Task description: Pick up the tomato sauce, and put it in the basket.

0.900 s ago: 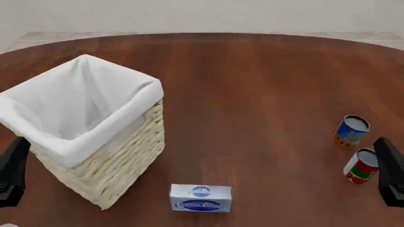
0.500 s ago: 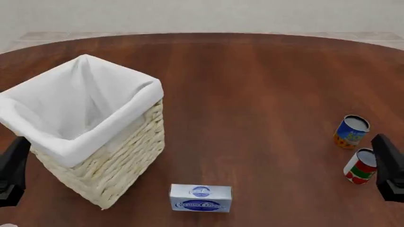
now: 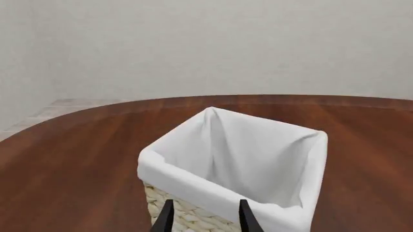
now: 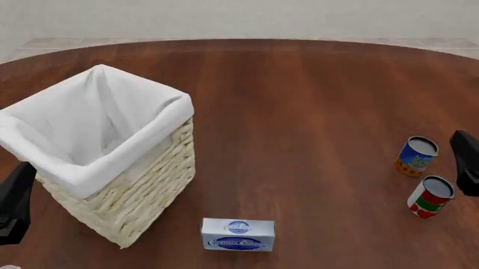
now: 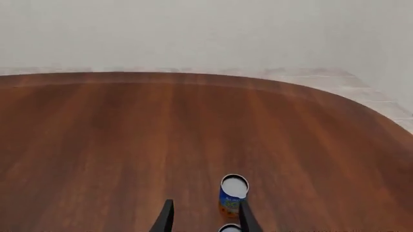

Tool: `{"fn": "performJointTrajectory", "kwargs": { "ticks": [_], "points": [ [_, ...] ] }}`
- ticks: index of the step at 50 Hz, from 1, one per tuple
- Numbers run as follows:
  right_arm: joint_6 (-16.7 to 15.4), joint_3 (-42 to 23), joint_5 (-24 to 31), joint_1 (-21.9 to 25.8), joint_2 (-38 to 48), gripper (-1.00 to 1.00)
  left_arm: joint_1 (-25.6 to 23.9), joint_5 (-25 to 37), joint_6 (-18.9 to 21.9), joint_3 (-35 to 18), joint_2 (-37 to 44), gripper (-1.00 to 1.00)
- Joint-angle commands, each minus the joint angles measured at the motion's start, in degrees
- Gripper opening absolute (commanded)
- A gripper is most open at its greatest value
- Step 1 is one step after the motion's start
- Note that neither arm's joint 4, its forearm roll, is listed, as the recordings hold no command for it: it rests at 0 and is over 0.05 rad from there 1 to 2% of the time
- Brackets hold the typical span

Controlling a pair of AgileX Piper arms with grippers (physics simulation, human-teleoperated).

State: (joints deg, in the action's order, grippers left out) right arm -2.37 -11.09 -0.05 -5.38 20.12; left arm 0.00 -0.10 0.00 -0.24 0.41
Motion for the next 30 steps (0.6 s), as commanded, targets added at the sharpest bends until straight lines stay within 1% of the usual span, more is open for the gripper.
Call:
{"fn": "performJointTrajectory", "kwargs": {
  "ticks": [1,6,9,11,13,15,18,20,22,25,30],
  "points": [
    [-0.19,-6.47,3.88,-0.85,8.50,1.00,0.00,0.00,0.00,0.00,0.00,1.00],
    [2.08,-8.61,6.15,-1.84,10.36,1.00,0.00,0.00,0.00,0.00,0.00,1.00],
    [2.60,-10.08,7.81,-2.49,11.88,1.00,0.00,0.00,0.00,0.00,0.00,1.00],
    [1.84,-10.71,8.45,-3.46,13.34,1.00,0.00,0.00,0.00,0.00,0.00,1.00],
    [2.31,-11.27,9.41,-3.76,14.97,1.00,0.00,0.00,0.00,0.00,0.00,1.00],
    [1.24,-11.78,10.26,-4.45,14.87,1.00,0.00,0.00,0.00,0.00,0.00,1.00],
    [2.27,-13.25,12.35,-5.99,15.46,1.00,0.00,0.00,0.00,0.00,0.00,1.00],
    [2.51,-13.52,13.02,-5.95,15.52,1.00,0.00,0.00,0.00,0.00,0.00,1.00],
    [1.29,-13.86,14.22,-6.54,15.31,1.00,0.00,0.00,0.00,0.00,0.00,1.00],
    [2.05,-14.75,16.60,-6.89,15.13,1.00,0.00,0.00,0.00,0.00,0.00,1.00],
    [2.19,-15.60,18.95,-7.14,15.47,1.00,0.00,0.00,0.00,0.00,0.00,1.00]
  ]
}}
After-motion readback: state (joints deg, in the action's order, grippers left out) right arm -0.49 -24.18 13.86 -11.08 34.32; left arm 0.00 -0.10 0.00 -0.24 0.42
